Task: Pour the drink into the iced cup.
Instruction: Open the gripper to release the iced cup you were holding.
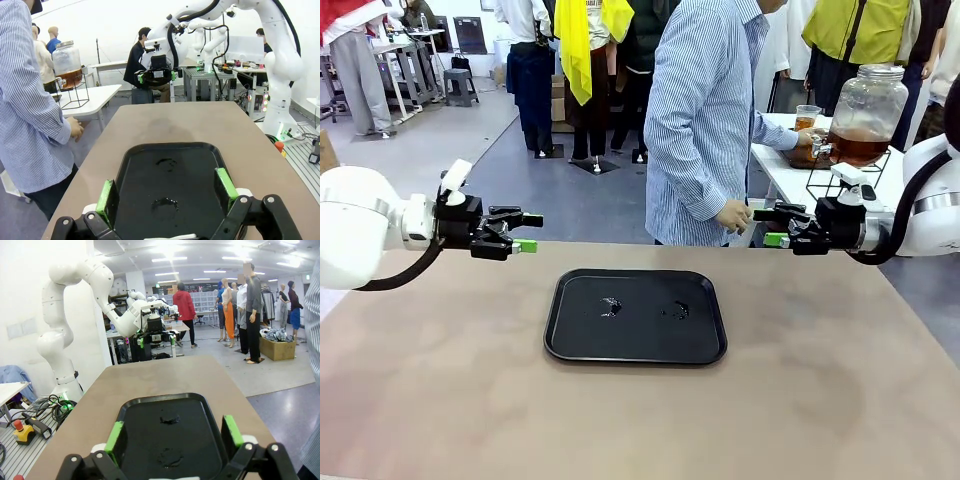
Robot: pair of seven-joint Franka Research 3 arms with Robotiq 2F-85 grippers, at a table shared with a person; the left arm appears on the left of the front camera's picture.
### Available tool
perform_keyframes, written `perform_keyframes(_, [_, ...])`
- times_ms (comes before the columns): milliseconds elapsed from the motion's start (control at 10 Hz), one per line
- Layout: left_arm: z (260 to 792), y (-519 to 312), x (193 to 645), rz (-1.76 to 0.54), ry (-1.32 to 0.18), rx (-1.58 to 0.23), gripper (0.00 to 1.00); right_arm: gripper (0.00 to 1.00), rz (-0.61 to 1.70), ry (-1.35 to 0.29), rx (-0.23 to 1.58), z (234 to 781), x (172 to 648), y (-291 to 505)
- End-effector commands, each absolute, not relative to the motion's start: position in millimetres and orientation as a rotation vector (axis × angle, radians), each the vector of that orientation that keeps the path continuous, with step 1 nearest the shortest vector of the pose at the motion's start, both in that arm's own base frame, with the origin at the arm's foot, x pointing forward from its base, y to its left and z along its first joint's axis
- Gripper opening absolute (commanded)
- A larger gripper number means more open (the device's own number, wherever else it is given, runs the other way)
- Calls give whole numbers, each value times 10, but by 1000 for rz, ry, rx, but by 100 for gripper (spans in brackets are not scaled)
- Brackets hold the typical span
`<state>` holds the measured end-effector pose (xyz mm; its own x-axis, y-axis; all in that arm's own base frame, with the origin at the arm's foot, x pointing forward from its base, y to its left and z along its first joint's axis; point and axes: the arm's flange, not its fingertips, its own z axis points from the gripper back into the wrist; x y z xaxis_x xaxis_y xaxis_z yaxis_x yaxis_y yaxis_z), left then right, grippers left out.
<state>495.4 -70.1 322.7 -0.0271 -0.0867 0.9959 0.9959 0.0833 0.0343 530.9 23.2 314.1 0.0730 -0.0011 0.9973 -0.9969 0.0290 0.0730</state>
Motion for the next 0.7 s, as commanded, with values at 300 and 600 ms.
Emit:
perform_keyframes(300, [3236,-710,4954,-1204,-1204,-1074,100,100,1137,-1155,1231,3179,5324,241])
perform_keyframes(600, [3236,-710,4954,-1204,-1204,-1074,100,100,1137,-1155,1231,3179,5324,241])
